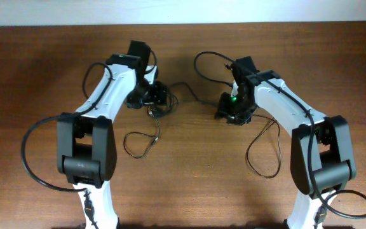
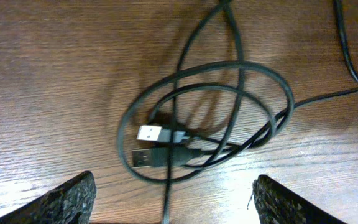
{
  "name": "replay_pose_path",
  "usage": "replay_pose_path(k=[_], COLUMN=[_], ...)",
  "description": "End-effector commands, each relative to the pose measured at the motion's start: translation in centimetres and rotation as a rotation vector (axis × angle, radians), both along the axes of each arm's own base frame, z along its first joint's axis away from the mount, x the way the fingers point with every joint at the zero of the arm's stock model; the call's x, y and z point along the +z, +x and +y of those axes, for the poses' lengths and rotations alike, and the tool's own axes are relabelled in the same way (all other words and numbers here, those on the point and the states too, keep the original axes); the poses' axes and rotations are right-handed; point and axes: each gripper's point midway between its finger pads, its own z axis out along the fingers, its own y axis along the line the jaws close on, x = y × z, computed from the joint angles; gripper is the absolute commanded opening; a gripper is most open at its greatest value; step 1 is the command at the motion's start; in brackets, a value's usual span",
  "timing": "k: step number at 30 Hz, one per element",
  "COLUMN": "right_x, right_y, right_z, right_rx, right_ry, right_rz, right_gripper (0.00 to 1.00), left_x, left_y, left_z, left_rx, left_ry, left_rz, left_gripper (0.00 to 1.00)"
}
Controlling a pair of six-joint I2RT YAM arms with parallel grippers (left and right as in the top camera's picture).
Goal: Untangle cables
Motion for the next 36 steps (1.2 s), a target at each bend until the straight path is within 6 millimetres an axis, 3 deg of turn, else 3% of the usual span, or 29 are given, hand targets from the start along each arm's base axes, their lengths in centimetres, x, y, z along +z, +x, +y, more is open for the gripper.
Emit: replay_pose_path(k=[1, 3, 5, 6, 7, 9, 14, 18, 21, 25, 28, 29, 31, 36], right_x=[-0.2, -0.1, 0.0, 0.0, 0.1, 1.0, 3.3, 3.5, 1.9, -0.4, -0.9, -0.9, -0.5, -1.0], right_y=[-0.4, -0.5, -0.8, -0.9, -0.9, -0.7, 0.9, 2.8, 4.0, 5.2, 5.8, 5.9, 6.3, 6.3], right_z=[0.8, 1.0, 1.6, 2.1, 3.0, 5.9, 10.7, 13.5, 14.9, 15.3, 15.7, 15.8, 16.0, 15.9], right_rx=[0.060, 0.063, 0.076, 0.090, 0.125, 0.244, 0.342, 0.413, 0.420, 0.410, 0.408, 0.408, 0.404, 0.401], right_ry=[0.011, 0.020, 0.033, 0.036, 0.053, 0.143, 0.307, 0.261, 0.179, 0.115, 0.124, 0.127, 0.135, 0.130], right_rz=[-0.005, -0.003, 0.000, -0.006, -0.028, -0.107, -0.264, -0.446, -0.530, -0.572, -0.592, -0.599, -0.620, -0.613], right_gripper=[0.44, 0.44, 0.44, 0.44, 0.44, 0.44, 0.45, 0.45, 0.45, 0.49, 0.48, 0.45, 0.27, 0.27], left_x=[0.7, 0.7, 0.7, 0.7, 0.6, 0.5, 0.4, 0.2, -0.4, -0.8, -1.4, -1.5, -1.7, -2.7], left_y=[-0.2, -0.2, -0.3, -0.4, -0.4, -0.4, -0.2, -0.2, -0.3, -0.3, -0.2, -0.2, -0.2, -0.2], left_z=[2.7, 3.7, 3.6, 3.5, 3.5, 3.5, 4.6, 5.8, 5.8, 5.8, 5.7, 5.6, 5.0, 3.9], left_rx=[0.098, 0.148, 0.147, 0.145, 0.145, 0.145, 0.176, 0.263, 0.285, 0.314, 0.354, 0.355, 0.350, 0.339], left_ry=[-0.033, -0.045, -0.052, -0.051, -0.051, -0.051, -0.049, -0.053, -0.055, -0.062, -0.068, -0.076, -0.114, -0.180], left_rz=[0.025, 0.043, 0.046, 0.047, 0.048, 0.047, 0.047, 0.064, 0.066, 0.069, 0.068, 0.068, 0.070, 0.062], left_gripper=[0.82, 0.76, 0.56, 0.36, 0.22, 0.05, 0.08, 0.09, 0.15, 0.17, 0.20, 0.20, 0.21, 0.23])
